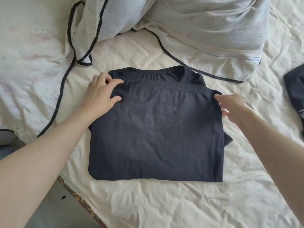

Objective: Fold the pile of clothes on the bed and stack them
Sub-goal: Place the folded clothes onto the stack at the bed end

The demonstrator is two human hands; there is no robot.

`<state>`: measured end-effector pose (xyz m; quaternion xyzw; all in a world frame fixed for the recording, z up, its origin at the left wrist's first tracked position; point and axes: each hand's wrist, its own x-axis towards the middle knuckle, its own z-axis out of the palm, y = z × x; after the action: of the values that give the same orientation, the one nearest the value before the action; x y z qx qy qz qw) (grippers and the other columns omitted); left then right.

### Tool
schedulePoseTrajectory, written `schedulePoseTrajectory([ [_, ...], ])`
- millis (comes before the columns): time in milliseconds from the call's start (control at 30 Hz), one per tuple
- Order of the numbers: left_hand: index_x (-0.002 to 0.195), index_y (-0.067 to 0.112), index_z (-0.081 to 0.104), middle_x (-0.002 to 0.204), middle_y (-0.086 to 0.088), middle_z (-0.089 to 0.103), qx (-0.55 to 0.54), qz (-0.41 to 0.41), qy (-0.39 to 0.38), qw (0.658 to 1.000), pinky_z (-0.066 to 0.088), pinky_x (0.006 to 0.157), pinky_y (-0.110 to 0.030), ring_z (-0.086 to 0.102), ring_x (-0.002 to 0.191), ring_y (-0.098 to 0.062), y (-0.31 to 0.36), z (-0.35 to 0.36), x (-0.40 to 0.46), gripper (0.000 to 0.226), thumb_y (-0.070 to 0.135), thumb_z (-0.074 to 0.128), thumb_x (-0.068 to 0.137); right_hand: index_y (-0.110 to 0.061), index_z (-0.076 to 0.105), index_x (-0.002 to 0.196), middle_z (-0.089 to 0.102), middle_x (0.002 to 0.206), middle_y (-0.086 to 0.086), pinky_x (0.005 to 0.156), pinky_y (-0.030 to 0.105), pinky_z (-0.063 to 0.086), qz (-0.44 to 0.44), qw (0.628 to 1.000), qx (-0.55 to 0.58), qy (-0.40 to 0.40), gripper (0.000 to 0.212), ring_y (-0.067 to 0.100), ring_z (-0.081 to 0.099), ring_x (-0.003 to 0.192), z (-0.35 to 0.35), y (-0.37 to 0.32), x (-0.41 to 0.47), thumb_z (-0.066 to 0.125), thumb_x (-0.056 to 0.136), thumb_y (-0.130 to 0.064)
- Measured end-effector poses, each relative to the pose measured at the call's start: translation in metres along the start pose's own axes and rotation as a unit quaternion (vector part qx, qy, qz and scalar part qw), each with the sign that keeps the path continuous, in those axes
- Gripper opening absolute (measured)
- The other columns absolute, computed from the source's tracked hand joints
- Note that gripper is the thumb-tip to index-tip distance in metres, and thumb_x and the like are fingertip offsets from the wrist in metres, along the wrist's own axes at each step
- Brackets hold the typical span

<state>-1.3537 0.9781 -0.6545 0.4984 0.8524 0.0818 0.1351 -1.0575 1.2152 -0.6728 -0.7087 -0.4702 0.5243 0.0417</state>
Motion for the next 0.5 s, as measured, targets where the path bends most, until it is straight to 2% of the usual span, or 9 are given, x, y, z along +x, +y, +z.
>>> schedulePoseTrajectory([
  [67, 0.118, 0.007, 0.062, 0.109, -0.017, 0.052, 0.020, 0.053, 0.028, 0.998, 0.043, 0.084, -0.048, 0.048, 0.097, -0.036, 0.001, 0.000, -0.001, 0.035, 0.018, 0.068, 0.085, -0.014, 0.057, 0.084, 0.049, 0.076, 0.004, 0.054, 0.028, 0.032, 0.010, 1.000, 0.017, 0.006, 0.010, 0.016, 0.043, 0.063, -0.002, 0.000, 0.003, 0.066, 0.086, -0.016],
  [133, 0.107, 0.002, 0.066, 0.104, -0.017, 0.055, 0.019, 0.072, 0.042, 0.996, 0.045, 0.080, -0.049, 0.050, 0.092, -0.036, 0.000, 0.001, -0.003, 0.026, 0.018, 0.067, 0.086, -0.017, 0.057, 0.080, 0.054, 0.078, 0.000, 0.060, 0.027, 0.038, -0.007, 0.999, 0.044, 0.012, 0.012, 0.013, 0.050, 0.068, -0.003, -0.001, 0.003, 0.065, 0.087, -0.014],
  [167, 0.107, 0.003, 0.066, 0.105, -0.016, 0.055, 0.005, 0.064, 0.037, 0.997, 0.044, 0.083, -0.049, 0.050, 0.094, -0.035, -0.001, 0.002, -0.003, 0.029, 0.021, 0.069, 0.085, -0.018, 0.057, 0.080, 0.057, 0.079, -0.001, 0.064, 0.026, 0.042, -0.021, 0.998, 0.057, 0.011, 0.012, 0.013, 0.053, 0.071, -0.003, -0.002, 0.002, 0.063, 0.088, -0.012],
  [267, 0.125, 0.008, 0.056, 0.118, -0.010, 0.052, -0.019, 0.042, -0.033, 0.998, 0.039, 0.094, -0.044, 0.046, 0.107, -0.031, -0.007, 0.003, -0.004, 0.055, 0.032, 0.074, 0.079, -0.015, 0.060, 0.085, 0.060, 0.079, 0.001, 0.070, 0.028, 0.046, -0.045, 0.997, 0.061, -0.002, 0.008, 0.013, 0.057, 0.072, -0.004, -0.003, 0.000, 0.059, 0.091, -0.010],
  [300, 0.126, 0.008, 0.055, 0.118, -0.010, 0.053, -0.016, 0.048, -0.033, 0.998, 0.037, 0.095, -0.044, 0.046, 0.108, -0.031, -0.008, 0.005, -0.004, 0.054, 0.031, 0.073, 0.080, -0.015, 0.059, 0.082, 0.060, 0.078, 0.001, 0.069, 0.028, 0.046, -0.046, 0.997, 0.069, -0.002, 0.011, 0.013, 0.057, 0.071, -0.003, -0.004, -0.001, 0.058, 0.091, -0.010],
  [367, 0.116, 0.002, 0.060, 0.110, -0.014, 0.058, -0.025, 0.052, 0.028, 0.998, 0.039, 0.091, -0.042, 0.051, 0.104, -0.034, -0.006, 0.007, -0.003, 0.035, 0.020, 0.066, 0.087, -0.017, 0.057, 0.078, 0.060, 0.077, 0.001, 0.067, 0.027, 0.046, -0.045, 0.994, 0.103, -0.001, 0.016, 0.013, 0.057, 0.070, -0.004, -0.006, -0.004, 0.056, 0.093, -0.009],
  [433, 0.106, -0.002, 0.063, 0.099, -0.016, 0.061, -0.102, -0.023, 0.108, 0.989, 0.040, 0.086, -0.034, 0.055, 0.095, -0.031, -0.002, 0.006, 0.001, 0.022, 0.015, 0.057, 0.093, -0.016, 0.058, 0.078, 0.060, 0.077, 0.001, 0.065, 0.025, 0.047, -0.061, 0.985, 0.159, -0.005, 0.017, 0.011, 0.057, 0.068, -0.005, -0.008, -0.007, 0.054, 0.094, -0.009],
  [500, 0.107, -0.001, 0.062, 0.091, -0.007, 0.061, -0.217, -0.146, 0.167, 0.951, 0.040, 0.079, -0.024, 0.055, 0.085, -0.020, -0.001, 0.000, 0.008, 0.024, 0.018, 0.051, 0.096, -0.016, 0.060, 0.079, 0.062, 0.076, 0.000, 0.066, 0.025, 0.048, -0.086, 0.976, 0.201, -0.011, 0.018, 0.010, 0.058, 0.066, -0.005, -0.011, -0.010, 0.054, 0.094, -0.009],
])
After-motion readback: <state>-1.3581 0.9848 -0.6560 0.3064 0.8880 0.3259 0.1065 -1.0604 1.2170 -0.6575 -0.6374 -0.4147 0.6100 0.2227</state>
